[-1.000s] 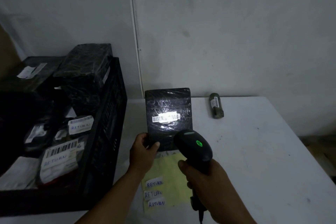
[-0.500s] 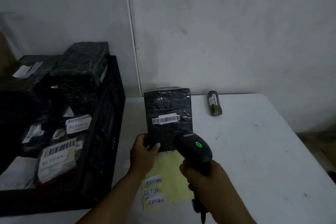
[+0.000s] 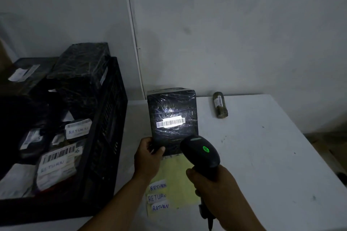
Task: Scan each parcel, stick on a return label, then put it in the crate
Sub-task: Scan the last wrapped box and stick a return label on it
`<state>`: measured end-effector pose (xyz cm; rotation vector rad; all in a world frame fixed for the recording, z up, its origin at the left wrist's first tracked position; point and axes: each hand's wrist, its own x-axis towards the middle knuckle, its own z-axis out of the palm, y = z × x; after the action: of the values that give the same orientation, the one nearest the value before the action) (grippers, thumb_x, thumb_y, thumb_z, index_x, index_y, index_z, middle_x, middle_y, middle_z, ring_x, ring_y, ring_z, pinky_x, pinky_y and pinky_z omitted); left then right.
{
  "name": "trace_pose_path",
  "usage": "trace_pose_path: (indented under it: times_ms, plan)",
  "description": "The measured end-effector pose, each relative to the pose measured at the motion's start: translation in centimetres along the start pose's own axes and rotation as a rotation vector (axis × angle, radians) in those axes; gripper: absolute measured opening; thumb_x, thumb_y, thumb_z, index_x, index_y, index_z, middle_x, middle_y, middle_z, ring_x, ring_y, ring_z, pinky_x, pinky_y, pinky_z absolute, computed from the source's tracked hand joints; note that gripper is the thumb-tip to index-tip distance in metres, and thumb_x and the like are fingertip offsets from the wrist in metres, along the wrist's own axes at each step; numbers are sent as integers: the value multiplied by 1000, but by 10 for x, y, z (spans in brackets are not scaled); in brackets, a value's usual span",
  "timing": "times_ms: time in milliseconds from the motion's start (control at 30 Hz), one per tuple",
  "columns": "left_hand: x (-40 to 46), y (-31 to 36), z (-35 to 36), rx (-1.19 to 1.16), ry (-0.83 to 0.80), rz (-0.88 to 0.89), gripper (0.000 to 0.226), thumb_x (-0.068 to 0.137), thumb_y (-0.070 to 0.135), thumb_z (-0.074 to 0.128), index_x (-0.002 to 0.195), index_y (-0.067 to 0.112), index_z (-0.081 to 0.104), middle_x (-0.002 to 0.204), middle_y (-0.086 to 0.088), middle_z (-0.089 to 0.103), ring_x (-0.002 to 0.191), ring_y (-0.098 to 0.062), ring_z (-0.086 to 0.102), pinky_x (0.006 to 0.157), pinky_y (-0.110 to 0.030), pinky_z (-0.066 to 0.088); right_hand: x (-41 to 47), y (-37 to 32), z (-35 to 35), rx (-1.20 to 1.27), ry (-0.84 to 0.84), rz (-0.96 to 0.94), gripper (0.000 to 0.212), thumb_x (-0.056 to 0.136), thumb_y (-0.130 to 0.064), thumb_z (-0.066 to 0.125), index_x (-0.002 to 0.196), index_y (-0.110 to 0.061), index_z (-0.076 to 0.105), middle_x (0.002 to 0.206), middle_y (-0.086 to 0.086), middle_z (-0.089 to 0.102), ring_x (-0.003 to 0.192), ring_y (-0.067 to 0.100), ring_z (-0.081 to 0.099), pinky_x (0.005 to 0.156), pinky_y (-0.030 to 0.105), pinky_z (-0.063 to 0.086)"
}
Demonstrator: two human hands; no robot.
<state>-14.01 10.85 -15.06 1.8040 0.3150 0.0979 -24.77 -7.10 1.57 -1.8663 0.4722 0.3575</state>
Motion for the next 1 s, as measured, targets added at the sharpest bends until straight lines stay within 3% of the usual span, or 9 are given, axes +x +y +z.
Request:
trace_pose_path:
  times_ms: [533,733,1000]
  plan:
    - [2,4,4,-4,-7,3,39,83,14,77,117,22,59,110,6,67,105,-14,64,90,-36,55,-2,-2,-5,-17,-5,5,31,86,-26,72,92,4,66,68,10,60,64,19,57,63,29,47]
    - [2,11,5,-34,-4,5,35,84,11,77,111,25,60,108,5,68,103,-15,65,88,-37,56,-5,-5,-7,-7,8,12,27,84,-27,73,90,-1,68,73,20,65,66,22,61,66,33,50]
    - [1,13,7,-19,3,14,36,84,11,76,115,20,60,109,5,67,104,-14,64,91,-40,55,-4,2,-8,-15,6,2,27,84,-28,74,87,-1,66,65,7,62,61,17,59,60,27,48]
